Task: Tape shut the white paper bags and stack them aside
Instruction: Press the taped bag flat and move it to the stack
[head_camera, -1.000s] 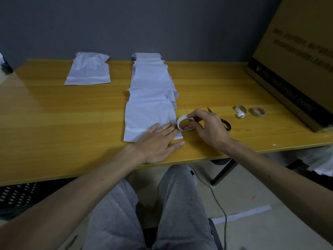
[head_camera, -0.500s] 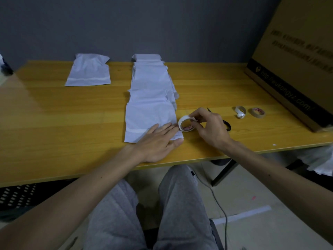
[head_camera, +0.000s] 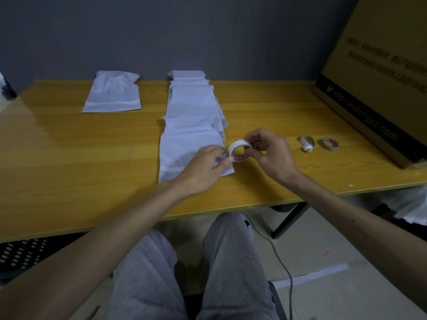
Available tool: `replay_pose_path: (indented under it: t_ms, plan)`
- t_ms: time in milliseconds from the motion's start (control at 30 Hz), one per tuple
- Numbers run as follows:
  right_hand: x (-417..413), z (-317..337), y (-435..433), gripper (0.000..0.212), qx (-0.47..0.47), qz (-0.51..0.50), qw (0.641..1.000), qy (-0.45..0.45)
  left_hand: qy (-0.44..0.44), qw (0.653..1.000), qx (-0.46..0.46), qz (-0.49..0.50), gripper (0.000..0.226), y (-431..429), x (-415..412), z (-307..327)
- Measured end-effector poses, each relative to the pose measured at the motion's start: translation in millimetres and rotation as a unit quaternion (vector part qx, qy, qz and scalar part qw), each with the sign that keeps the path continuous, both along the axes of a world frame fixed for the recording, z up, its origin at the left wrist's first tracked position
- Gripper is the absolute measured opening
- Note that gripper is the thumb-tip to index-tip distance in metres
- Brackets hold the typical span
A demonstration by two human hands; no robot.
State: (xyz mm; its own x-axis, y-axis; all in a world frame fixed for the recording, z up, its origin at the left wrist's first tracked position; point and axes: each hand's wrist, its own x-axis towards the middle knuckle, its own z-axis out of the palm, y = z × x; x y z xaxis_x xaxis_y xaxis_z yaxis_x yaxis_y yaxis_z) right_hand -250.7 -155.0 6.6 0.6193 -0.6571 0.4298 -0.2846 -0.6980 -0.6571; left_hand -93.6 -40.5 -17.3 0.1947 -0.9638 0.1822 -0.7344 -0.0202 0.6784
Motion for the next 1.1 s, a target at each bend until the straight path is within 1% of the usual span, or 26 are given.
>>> replay_pose_path:
  t_ms: [33,100,133,167,267,367,400,467,533,567,600,633,733,800,900,1033,1100]
  plan:
    - [0.5,2.7,-1.8,0.019,0.004,-0.001,1.0,0.0,0.035,0.999,-0.018,0.02,0.038,-2.8,1.3,4.2]
    - [1.7,5.8,-4.5,0.02,0.012,0.008,1.0,0.003,0.117,0.992,-0.041,0.026,0.043,-7.3,1.1,16.9]
    - [2.5,6.5,-5.1,0.02,0.016,0.016,1.0,0.003,0.139,0.989,-0.046,0.026,0.043,-10.7,0.5,22.7]
    - [3.2,6.8,-5.3,0.021,0.018,0.023,1.0,0.001,0.137,0.989,-0.048,0.03,0.038,-14.4,-0.3,28.1]
    - [5.4,8.4,-6.5,0.022,0.033,0.026,0.999,-0.001,0.091,0.994,-0.052,0.037,0.017,-24.2,-1.8,37.3]
    - [1.1,10.5,-11.6,0.026,0.049,0.017,0.998,0.024,0.067,0.996,-0.045,0.046,0.013,-30.5,-1.2,37.5]
    - [-3.0,9.5,-15.4,0.029,0.043,-0.001,0.998,0.05,0.063,0.996,-0.041,0.05,0.013,-31.4,-1.3,36.8]
    - [-15.7,5.2,-24.7,0.028,-0.003,-0.078,0.986,0.144,0.061,0.996,-0.038,0.057,0.013,-32.3,-1.8,35.3]
    - [-31.1,-1.3,-33.6,0.027,-0.035,-0.16,0.951,0.263,0.059,0.996,-0.04,0.06,0.012,-32.8,-2.9,33.9]
    - [-37.8,-4.9,-35.9,0.028,-0.04,-0.183,0.933,0.307,0.058,0.996,-0.04,0.061,0.012,-33.1,-3.7,33.4]
    - [-43.2,-7.9,-36.8,0.029,-0.043,-0.193,0.922,0.332,0.058,0.996,-0.04,0.062,0.012,-33.8,-4.7,33.0]
    - [-46.6,-10.1,-37.3,0.029,-0.042,-0.191,0.92,0.34,0.06,0.995,-0.041,0.062,0.012,-34.8,-5.6,32.7]
    - [-49.2,-8.3,-33.5,0.026,-0.022,-0.162,0.941,0.297,0.066,0.995,-0.04,0.064,0.012,-38.8,-10.2,34.1]
    - [-48.7,-6.4,-29.7,0.029,-0.022,-0.153,0.945,0.287,0.064,0.995,-0.042,0.067,0.014,-41.3,-12.5,35.5]
    - [-49.7,-6.6,-27.0,0.03,-0.027,-0.171,0.934,0.314,0.059,0.995,-0.044,0.074,0.015,-41.3,-12.8,38.2]
    - [-46.2,5.2,-26.2,0.02,-0.008,-0.167,0.903,0.397,0.065,0.993,-0.048,0.091,0.014,-37.7,-9.0,39.9]
    - [-42.5,11.3,-24.9,0.024,0.01,-0.154,0.897,0.415,0.071,0.991,-0.048,0.098,0.015,-36.4,-7.5,40.2]
